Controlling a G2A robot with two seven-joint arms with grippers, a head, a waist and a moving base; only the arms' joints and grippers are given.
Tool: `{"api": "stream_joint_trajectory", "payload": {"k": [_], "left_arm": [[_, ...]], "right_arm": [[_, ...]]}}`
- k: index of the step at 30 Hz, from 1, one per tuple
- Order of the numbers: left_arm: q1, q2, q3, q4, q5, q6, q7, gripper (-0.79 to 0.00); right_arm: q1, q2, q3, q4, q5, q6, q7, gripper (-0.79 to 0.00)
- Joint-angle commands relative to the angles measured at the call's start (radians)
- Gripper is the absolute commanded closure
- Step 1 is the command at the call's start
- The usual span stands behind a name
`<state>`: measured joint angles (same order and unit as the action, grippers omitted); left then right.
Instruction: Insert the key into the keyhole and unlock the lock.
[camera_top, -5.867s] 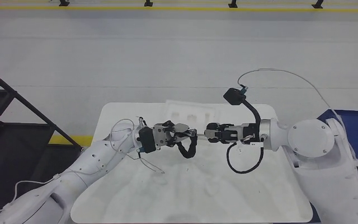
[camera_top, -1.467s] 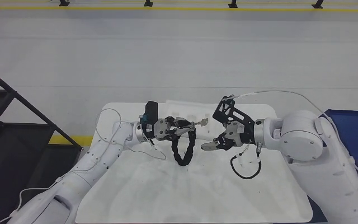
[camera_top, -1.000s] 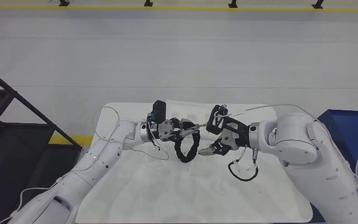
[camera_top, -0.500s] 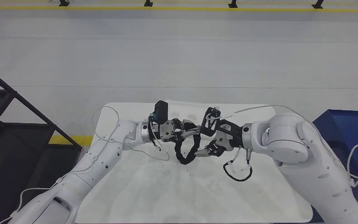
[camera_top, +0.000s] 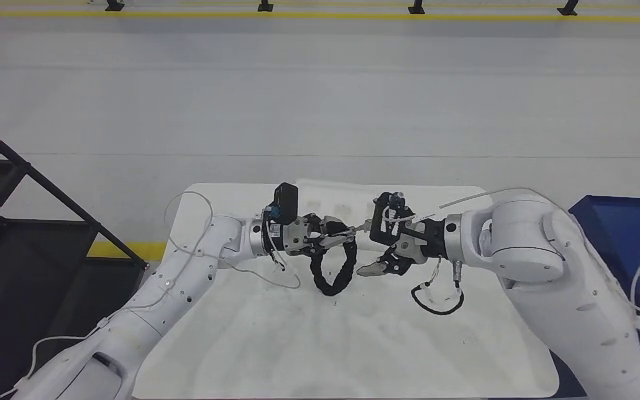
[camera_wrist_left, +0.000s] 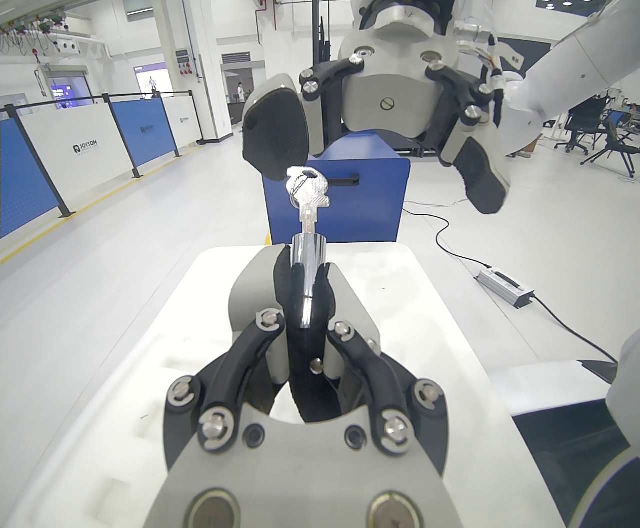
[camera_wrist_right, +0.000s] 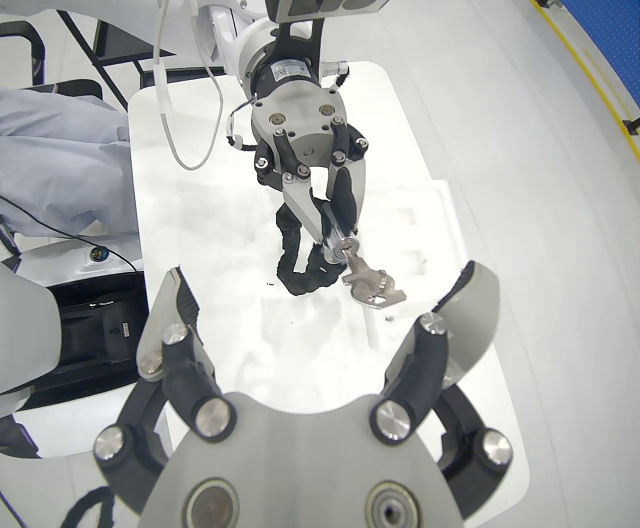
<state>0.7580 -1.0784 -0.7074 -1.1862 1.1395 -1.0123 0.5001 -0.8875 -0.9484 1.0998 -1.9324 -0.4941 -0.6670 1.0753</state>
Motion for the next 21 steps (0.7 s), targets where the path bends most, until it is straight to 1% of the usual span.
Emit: {"api": "stream_joint_trajectory", "payload": {"k": [1, 5, 6, 7, 8, 9, 10, 11, 13, 14, 16, 21], "left_arm": [[0.000, 0.006, 0.005, -0.002, -0.004, 0.000, 0.003, 0.000], [-0.004, 0.017, 0.023, -0.007, -0.021, 0.000, 0.002, 0.000], [-0.006, 0.020, 0.028, -0.009, -0.027, 0.000, 0.002, 0.000], [-0.008, 0.022, 0.034, -0.011, -0.032, 0.000, 0.001, 0.000], [-0.010, 0.025, 0.041, -0.012, -0.037, 0.000, 0.000, 0.000], [-0.012, 0.028, 0.049, -0.015, -0.042, 0.000, -0.002, 0.000], [-0.015, 0.031, 0.058, -0.016, -0.047, 0.000, -0.005, 0.000], [-0.018, 0.034, 0.065, -0.018, -0.053, 0.000, -0.008, 0.000], [-0.025, 0.040, 0.081, -0.022, -0.067, 0.000, -0.008, 0.000], [-0.028, 0.043, 0.087, -0.023, -0.073, 0.000, -0.008, 0.000], [-0.035, 0.048, 0.099, -0.023, -0.082, 0.000, -0.007, 0.000], [-0.050, 0.060, 0.124, -0.028, -0.105, 0.000, -0.001, 0.000]], "right_arm": [[-0.008, 0.003, 0.008, 0.000, -0.012, -0.013, -0.015, -0.785], [-0.015, 0.007, 0.010, -0.004, -0.036, -0.022, -0.030, -0.785], [-0.015, 0.007, 0.009, -0.004, -0.045, -0.025, -0.035, -0.671], [-0.015, 0.008, 0.006, -0.005, -0.053, -0.030, -0.040, -0.585], [-0.014, 0.008, 0.003, -0.007, -0.062, -0.033, -0.046, -0.453], [-0.013, 0.008, 0.000, -0.008, -0.072, -0.036, -0.049, -0.388], [-0.012, 0.008, -0.004, -0.009, -0.081, -0.036, -0.051, -0.376], [-0.011, 0.008, -0.008, -0.009, -0.093, -0.030, -0.049, -0.342], [-0.009, 0.008, -0.018, -0.013, -0.108, -0.017, -0.045, -0.299], [-0.007, 0.008, -0.022, -0.014, -0.112, -0.016, -0.046, -0.292], [-0.003, 0.008, -0.028, -0.014, -0.116, -0.014, -0.048, -0.234], [0.002, 0.010, -0.034, -0.021, -0.129, -0.007, -0.049, -0.274]]}}
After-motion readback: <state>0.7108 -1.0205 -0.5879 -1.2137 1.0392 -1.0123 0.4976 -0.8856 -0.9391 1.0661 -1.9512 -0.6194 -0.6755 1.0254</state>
